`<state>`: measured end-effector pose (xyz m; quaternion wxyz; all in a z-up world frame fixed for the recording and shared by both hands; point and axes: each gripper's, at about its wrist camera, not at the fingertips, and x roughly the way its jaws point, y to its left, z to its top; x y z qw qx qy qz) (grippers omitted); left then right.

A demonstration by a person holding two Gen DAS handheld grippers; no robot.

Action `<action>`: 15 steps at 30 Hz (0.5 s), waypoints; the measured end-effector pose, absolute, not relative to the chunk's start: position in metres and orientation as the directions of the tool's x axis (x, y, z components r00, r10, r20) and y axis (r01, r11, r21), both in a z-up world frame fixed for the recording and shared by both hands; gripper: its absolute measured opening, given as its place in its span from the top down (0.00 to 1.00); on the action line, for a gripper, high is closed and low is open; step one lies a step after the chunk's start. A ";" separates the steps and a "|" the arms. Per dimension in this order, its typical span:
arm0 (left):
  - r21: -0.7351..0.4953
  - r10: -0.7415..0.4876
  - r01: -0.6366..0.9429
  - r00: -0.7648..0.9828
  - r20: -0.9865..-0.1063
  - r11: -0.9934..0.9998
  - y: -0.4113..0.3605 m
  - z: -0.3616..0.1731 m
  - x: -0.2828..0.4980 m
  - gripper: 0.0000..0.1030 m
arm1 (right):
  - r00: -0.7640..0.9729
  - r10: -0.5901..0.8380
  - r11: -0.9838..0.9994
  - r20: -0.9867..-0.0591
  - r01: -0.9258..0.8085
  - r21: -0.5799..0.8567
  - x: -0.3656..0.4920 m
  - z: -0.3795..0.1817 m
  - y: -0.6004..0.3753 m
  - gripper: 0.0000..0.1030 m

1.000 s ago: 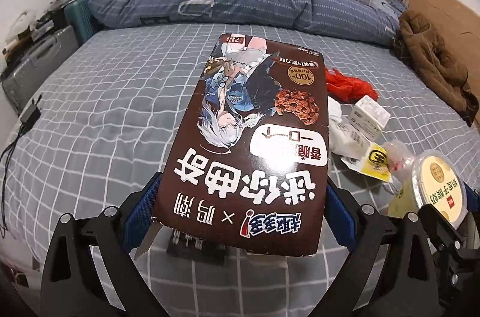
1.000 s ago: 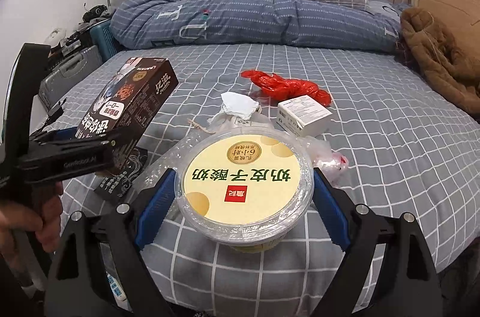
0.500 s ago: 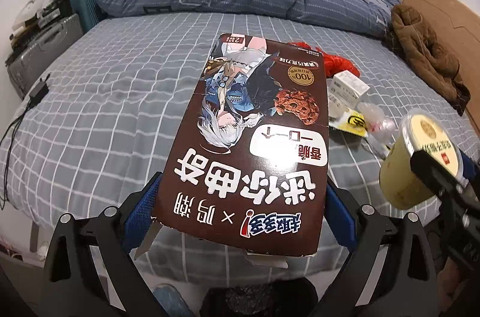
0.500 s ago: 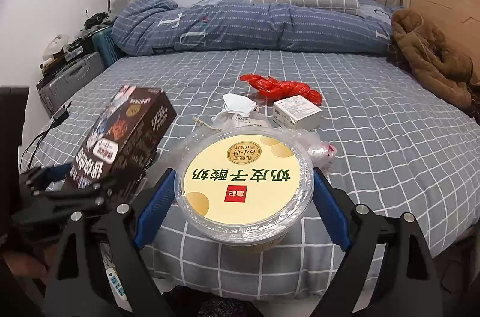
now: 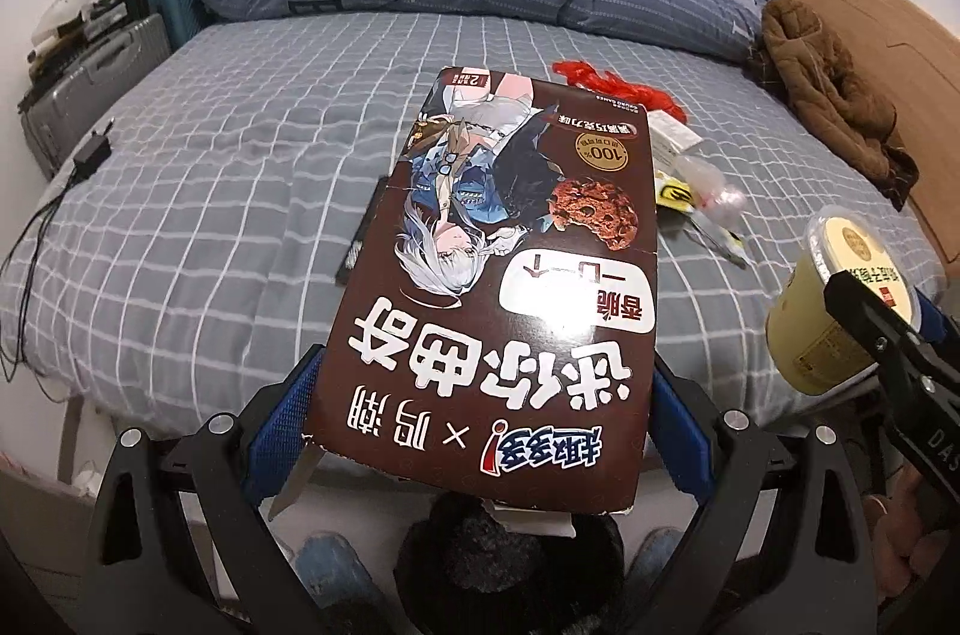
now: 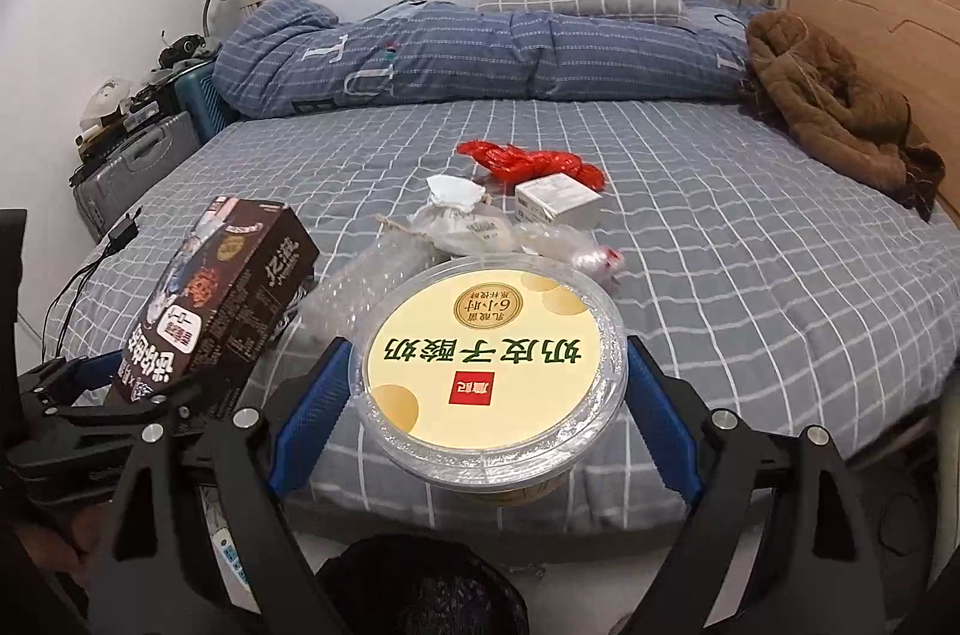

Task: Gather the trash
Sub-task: 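Lift the brown box and yogurt cup and carry both toward the floor bin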

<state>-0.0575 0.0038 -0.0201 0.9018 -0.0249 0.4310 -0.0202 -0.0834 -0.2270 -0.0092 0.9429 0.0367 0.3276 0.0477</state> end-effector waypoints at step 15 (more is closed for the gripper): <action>-0.076 -0.084 0.038 0.569 -0.818 0.996 -0.003 -0.019 -0.139 0.09 | 0.755 0.110 0.992 -0.646 -0.046 0.116 -0.165 0.004 -0.232 0.18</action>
